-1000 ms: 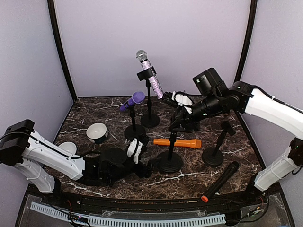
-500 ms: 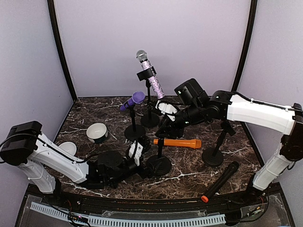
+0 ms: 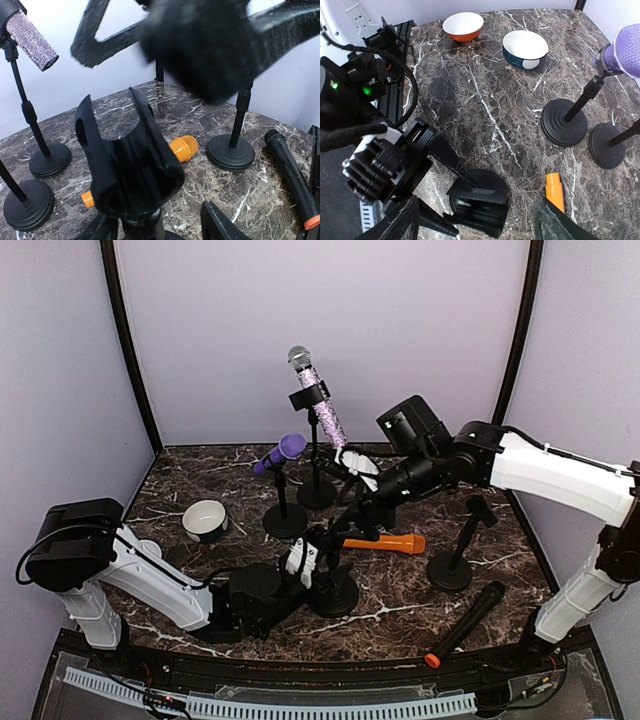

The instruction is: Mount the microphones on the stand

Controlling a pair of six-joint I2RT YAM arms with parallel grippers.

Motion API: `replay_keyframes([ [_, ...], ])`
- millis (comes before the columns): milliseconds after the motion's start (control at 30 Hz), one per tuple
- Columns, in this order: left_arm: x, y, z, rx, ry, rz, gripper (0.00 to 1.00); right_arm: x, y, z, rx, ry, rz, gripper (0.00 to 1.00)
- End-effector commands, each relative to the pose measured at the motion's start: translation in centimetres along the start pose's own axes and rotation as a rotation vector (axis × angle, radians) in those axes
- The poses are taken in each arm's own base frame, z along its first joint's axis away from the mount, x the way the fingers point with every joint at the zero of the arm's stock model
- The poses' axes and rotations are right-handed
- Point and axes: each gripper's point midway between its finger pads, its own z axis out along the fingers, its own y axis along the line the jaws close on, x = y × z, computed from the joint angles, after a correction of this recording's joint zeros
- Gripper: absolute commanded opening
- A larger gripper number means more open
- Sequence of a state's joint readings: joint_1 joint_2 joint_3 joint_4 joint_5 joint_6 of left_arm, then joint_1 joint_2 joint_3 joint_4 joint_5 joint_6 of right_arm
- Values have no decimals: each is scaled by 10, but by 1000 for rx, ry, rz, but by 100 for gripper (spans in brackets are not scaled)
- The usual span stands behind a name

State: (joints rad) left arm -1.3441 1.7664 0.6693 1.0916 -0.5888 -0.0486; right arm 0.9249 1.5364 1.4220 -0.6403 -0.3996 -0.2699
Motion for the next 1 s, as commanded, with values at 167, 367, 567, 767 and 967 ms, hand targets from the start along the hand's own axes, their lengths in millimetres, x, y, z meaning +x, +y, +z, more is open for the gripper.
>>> replay_keyframes([
  [167, -12, 2, -1, 2, -43, -67, 56, 4, -6, -34, 26, -20, -205, 70],
  [367, -6, 7, -6, 3, -12, -73, 56, 13, -14, -10, -2, 29, -260, 71],
  [567, 1, 17, -13, -10, 15, -82, 56, 14, 4, 4, -110, 40, -238, 64],
  [767, 2, 40, -21, -61, 28, -75, 57, 17, 16, -5, -111, 35, -212, 59],
  [967, -1, 58, -23, -100, 35, -35, 58, 24, 33, -8, -129, 45, -197, 58],
])
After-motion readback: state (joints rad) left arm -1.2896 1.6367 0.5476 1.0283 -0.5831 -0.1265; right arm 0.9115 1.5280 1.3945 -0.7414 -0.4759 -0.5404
